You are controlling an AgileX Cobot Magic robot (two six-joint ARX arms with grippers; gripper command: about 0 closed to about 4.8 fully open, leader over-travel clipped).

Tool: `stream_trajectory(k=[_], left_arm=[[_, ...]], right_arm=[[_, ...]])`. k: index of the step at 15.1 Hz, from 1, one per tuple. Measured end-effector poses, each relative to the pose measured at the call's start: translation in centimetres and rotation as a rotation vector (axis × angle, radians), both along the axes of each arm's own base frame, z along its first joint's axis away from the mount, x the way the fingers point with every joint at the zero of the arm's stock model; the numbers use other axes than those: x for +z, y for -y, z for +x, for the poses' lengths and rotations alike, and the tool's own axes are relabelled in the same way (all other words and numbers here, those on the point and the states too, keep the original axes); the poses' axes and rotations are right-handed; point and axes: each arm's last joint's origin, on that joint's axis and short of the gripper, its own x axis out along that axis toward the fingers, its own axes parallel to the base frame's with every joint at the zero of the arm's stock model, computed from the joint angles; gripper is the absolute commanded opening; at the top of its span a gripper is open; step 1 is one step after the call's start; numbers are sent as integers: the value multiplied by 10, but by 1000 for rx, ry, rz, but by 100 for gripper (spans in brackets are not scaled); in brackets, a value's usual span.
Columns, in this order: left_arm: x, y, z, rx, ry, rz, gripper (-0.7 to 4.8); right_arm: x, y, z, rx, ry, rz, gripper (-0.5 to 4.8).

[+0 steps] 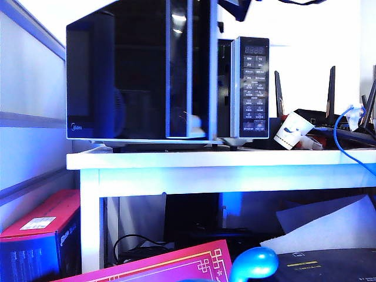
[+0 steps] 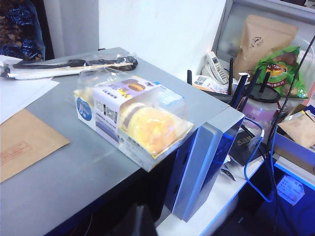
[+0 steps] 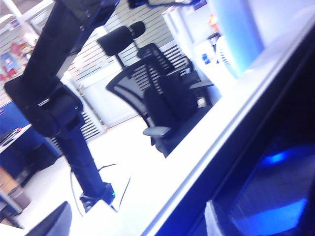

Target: Open the microwave door, place the box of snacks from the top of the microwave inside, then close the microwave door.

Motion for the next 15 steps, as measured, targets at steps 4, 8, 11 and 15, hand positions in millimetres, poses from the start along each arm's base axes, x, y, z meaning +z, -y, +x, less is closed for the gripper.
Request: stream_trajectory(k=[4,8,11,15], left_arm=[[3,-1,-4,0,-4,1,-6],[-7,-2,-7,-7,-85,58,-6],[-15,-3,-9,-20,-133,125,-6],[-22,-4,-12,-36,-184,181,-6]], right_arm=[[1,-16,-6,31,1,4,333],[0,-29,-11,59,-16,0,333],[0,-40,-16,89,-15,0,333],[0,-57,-23,115,-16,5,333]])
